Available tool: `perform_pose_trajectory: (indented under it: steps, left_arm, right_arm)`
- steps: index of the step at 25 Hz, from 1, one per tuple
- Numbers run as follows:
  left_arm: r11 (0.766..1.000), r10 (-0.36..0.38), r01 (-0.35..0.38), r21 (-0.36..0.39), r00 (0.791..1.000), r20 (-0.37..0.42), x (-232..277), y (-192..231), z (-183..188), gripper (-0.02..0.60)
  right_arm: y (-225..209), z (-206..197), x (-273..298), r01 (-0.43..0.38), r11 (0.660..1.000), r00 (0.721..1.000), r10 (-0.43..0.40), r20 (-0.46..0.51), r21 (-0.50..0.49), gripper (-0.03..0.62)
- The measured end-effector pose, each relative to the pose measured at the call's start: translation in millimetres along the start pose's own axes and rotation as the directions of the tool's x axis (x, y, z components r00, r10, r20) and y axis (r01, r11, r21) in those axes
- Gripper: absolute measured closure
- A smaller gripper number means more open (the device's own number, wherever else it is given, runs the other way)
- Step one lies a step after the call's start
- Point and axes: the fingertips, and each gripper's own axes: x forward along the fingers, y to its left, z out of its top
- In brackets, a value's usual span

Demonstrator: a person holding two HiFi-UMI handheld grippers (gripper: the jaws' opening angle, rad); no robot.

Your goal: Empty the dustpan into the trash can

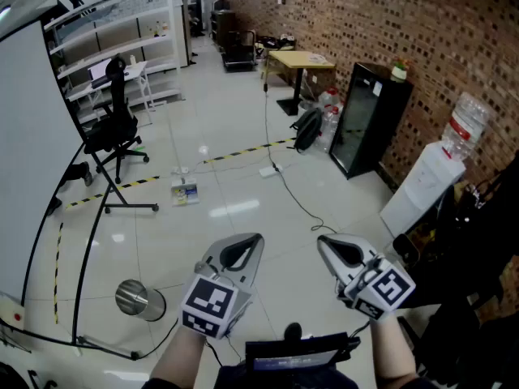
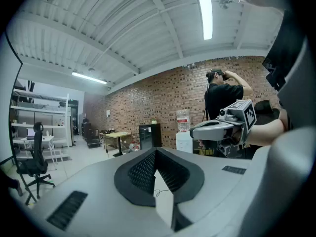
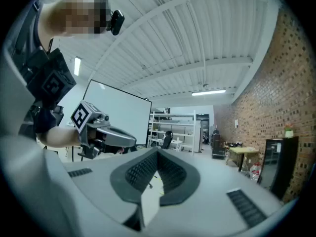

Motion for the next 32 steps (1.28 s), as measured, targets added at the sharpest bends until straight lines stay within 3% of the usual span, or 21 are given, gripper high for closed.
perform_pose_trajectory:
  steps: [5,20,27,32]
  left_arm:
    - [1.000,-0.003,0.004,0.021,1.000,-0.020,11.9,11.6,-0.7,0.580]
    - [0.985,0.167,-0.164,0.056,0.984,-0.065,95.2,54.0,12.0,0.580]
    - [0.953,0.300,-0.291,0.088,0.948,-0.110,130.7,70.0,12.6,0.580]
    - [0.946,0.322,-0.311,0.095,0.935,-0.146,148.3,78.3,11.2,0.580]
  right_arm:
    - [-12.5,-9.2,10.7,-0.005,0.999,1.000,0.006,-0.016,0.051,0.582]
    - [-115.9,-32.2,61.7,-0.172,0.981,0.985,0.170,0.030,0.094,0.582]
    - [-154.3,-35.9,83.9,-0.303,0.953,0.953,0.302,0.017,0.024,0.582]
    - [-171.9,-41.6,100.5,-0.355,0.933,0.935,0.354,-0.023,-0.061,0.582]
